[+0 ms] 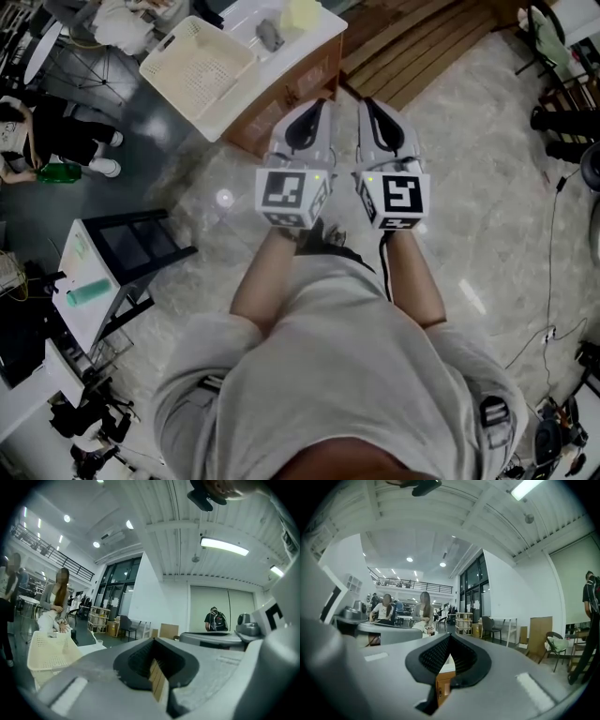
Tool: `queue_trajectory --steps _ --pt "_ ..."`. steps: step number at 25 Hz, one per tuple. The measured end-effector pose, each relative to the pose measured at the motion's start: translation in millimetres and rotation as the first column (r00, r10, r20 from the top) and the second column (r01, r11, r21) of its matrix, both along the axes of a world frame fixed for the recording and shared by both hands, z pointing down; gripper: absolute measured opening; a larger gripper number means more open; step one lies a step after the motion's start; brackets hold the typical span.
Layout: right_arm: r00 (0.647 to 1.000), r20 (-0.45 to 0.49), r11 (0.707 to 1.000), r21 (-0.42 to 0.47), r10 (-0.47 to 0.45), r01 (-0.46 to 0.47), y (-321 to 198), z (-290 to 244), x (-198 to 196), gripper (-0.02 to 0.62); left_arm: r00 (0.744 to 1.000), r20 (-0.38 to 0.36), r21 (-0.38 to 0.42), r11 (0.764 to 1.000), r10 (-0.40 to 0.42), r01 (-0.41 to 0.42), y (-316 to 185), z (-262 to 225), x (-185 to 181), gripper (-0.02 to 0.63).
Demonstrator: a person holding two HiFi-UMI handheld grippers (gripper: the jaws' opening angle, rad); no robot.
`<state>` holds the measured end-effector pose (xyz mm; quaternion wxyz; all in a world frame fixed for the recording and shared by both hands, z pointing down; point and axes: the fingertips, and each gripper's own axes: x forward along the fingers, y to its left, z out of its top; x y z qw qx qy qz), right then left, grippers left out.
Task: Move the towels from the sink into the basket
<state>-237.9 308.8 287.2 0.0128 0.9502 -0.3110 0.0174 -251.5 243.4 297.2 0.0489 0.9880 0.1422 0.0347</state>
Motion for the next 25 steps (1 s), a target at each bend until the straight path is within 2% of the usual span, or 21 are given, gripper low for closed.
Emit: queue_trajectory --steps 5,12,18,25 --pt "1.000 0.012 1.000 -0.017 0.004 -0.003 -7 16 43 0.006 1.000 0.014 -0.014 1.000 0.004 -0.004 -7 17 47 0.017" --pt "0.999 0.041 0.998 -0.062 -0.008 0.010 -20 29 139 0.006 0.999 0.050 -0.069 0.998 0.013 -0.010 -14 36 145 0.017" --pt "0.999 0.041 0.995 -0.094 -0.033 0.037 -67 24 223 0.006 0.999 0.047 -0.073 0.997 0.025 -0.022 -50 32 224 0.017" --pt "0.993 0.063 0.989 -0.103 -0.101 0.107 -123 18 284 0.006 0.999 0.033 -0.083 0.996 0.010 -0.007 -95 22 275 0.017"
